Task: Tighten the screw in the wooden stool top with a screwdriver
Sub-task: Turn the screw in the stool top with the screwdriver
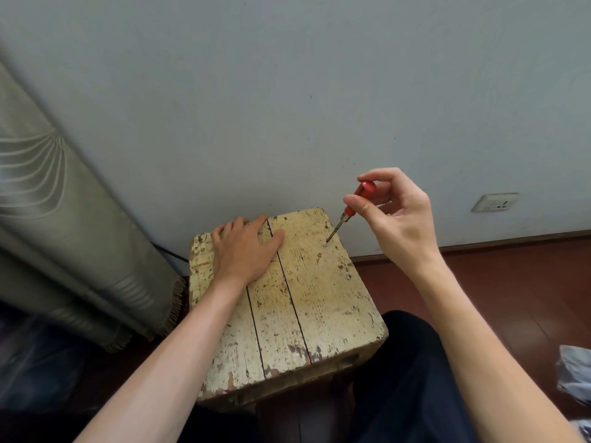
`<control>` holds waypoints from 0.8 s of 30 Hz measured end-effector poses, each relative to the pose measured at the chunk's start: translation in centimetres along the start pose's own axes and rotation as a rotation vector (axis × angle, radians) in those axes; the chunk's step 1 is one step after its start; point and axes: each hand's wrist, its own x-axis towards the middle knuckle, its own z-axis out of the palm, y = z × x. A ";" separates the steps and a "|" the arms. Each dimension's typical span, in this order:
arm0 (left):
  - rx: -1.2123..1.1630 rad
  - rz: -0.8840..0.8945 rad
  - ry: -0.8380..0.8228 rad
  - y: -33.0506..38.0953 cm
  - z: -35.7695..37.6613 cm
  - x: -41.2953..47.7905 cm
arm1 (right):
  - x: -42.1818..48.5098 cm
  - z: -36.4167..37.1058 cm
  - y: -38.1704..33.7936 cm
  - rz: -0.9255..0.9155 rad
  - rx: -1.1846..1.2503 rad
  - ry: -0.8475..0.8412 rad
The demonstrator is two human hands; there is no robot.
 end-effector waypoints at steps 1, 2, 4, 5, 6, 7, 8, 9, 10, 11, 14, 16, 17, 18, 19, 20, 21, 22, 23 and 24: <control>-0.001 0.000 0.001 0.0 0.0 0.0 | -0.1 0.2 0.0 -0.010 0.002 0.014; -0.003 0.000 0.003 0.0 0.0 0.0 | -0.1 0.3 0.2 -0.024 -0.013 0.024; -0.011 0.000 0.006 0.0 0.0 -0.1 | -0.3 0.1 0.5 -0.049 -0.066 0.017; -0.014 0.001 0.006 0.1 0.0 -0.1 | -0.3 -0.2 0.7 -0.048 -0.067 -0.010; -0.014 0.002 0.007 0.1 0.0 -0.1 | -0.3 -0.6 0.8 -0.038 -0.045 -0.051; -0.014 0.002 0.007 0.1 -0.1 -0.1 | -0.2 -0.9 0.9 -0.025 -0.009 -0.093; -0.014 0.000 0.006 0.1 -0.1 -0.1 | -0.2 -1.1 0.8 -0.014 0.030 -0.127; -0.014 -0.001 0.003 0.1 -0.1 -0.1 | -0.2 -1.3 0.8 -0.006 0.066 -0.148; -0.012 -0.003 0.002 0.0 -0.1 -0.1 | -0.1 -1.3 0.7 0.003 0.095 -0.159; -0.010 -0.004 0.001 0.0 -0.1 -0.1 | -0.1 -1.3 0.6 0.011 0.110 -0.161; -0.012 -0.006 0.003 0.1 -0.1 -0.1 | 0.1 -1.3 0.4 0.014 0.070 -0.144; -0.012 -0.007 0.006 0.1 -0.1 -0.1 | 0.1 -1.1 0.3 0.017 0.018 -0.118; -0.014 -0.007 0.007 0.2 -0.1 -0.1 | 0.1 -1.0 0.2 0.022 -0.006 -0.100; -0.016 -0.007 0.007 0.2 -0.2 -0.2 | 0.1 -0.8 0.1 0.029 -0.024 -0.082; -0.015 -0.006 0.007 0.2 -0.2 -0.2 | 0.1 -0.6 0.0 0.031 -0.035 -0.066; -0.014 -0.005 0.008 0.2 -0.2 -0.2 | 0.0 -0.5 -0.1 0.028 -0.038 -0.052; -0.014 -0.005 0.008 0.2 -0.2 -0.2 | 0.0 -0.4 -0.2 0.022 -0.033 -0.040; -0.015 -0.005 0.007 0.3 -0.2 -0.2 | -0.2 -0.3 -0.1 0.013 -0.025 -0.033; -0.016 -0.005 0.008 0.2 -0.2 -0.1 | -0.3 -0.2 0.0 -0.004 -0.023 -0.031; -0.016 -0.005 0.008 0.2 -0.2 -0.2 | -0.3 -0.3 0.1 -0.024 -0.031 -0.038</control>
